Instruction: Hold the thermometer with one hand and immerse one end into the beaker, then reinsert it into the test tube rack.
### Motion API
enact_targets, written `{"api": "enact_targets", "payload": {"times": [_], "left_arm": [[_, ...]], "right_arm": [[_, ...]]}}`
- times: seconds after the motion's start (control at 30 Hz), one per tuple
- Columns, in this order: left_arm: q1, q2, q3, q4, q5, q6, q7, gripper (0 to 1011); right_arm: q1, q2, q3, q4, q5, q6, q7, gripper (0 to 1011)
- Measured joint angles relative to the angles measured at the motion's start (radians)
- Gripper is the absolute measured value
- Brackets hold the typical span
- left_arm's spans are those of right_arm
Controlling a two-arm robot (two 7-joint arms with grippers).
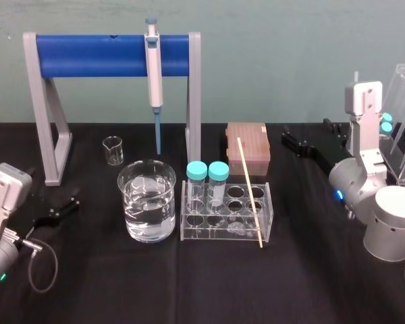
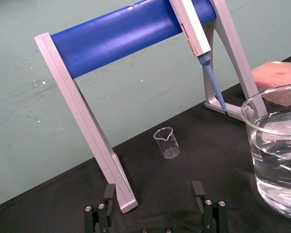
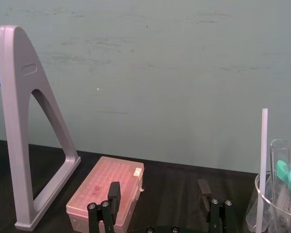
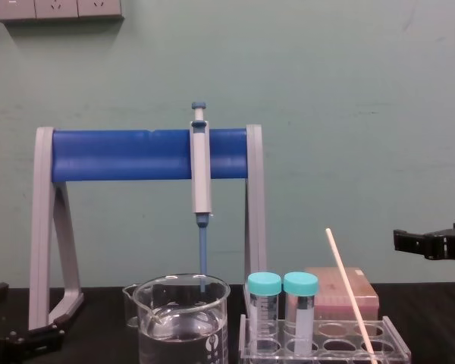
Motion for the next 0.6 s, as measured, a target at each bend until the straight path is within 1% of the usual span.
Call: {"api": "enact_targets", "payload": {"times": [0.6], "left_arm": [[0.000,0.000,0.000,0.000,0.000,0.000,0.000,1004]], "right_arm": [[0.000,0.001,-0.001,-0.008,-0.001,-0.001,-0.008,1003]]}}
